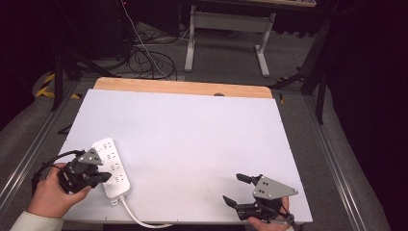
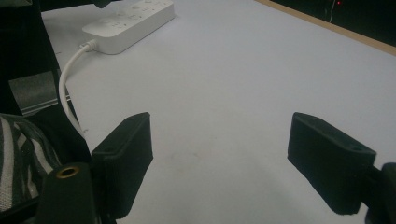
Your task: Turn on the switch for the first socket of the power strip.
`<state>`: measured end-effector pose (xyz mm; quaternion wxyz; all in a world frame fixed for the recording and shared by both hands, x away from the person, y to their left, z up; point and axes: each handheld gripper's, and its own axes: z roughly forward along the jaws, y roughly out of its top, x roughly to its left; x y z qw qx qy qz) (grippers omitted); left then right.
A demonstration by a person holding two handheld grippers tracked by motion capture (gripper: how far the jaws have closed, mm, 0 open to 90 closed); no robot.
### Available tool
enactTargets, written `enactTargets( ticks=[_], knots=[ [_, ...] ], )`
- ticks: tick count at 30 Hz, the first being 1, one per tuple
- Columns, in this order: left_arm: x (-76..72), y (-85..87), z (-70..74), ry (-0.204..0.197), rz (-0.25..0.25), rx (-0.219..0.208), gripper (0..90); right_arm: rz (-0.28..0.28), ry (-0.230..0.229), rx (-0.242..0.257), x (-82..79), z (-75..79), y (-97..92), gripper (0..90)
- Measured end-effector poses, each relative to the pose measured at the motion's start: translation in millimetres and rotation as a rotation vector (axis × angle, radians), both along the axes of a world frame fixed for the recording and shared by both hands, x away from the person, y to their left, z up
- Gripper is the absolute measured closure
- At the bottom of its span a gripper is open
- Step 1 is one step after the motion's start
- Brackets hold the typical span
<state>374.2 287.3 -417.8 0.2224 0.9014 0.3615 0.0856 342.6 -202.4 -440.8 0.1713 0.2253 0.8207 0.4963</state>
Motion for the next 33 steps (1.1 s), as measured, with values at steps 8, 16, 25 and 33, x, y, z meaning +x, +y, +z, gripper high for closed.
enactTargets(
  ticks=[8, 16, 25, 33],
  knots=[
    [3.9, -5.0, -5.2, 0.038, -0.012, 0.027, 90.0, 0.0, 0.0, -0.001, 0.0, -0.2, 0.1, 22.6],
    [7.0, -3.3, -10.2, 0.051, -0.014, 0.03, 90.0, -0.001, 0.002, -0.003, -0.1, -0.3, -0.1, 22.6],
    [8.0, -2.3, -15.5, 0.047, 0.004, 0.026, 90.0, -0.003, 0.002, -0.006, 0.0, -0.4, -0.3, 22.6],
    [3.4, -8.1, -18.9, 0.055, -0.022, -0.007, 90.0, 0.003, 0.0, -0.001, -0.4, -0.2, -0.4, 22.6]
  ],
)
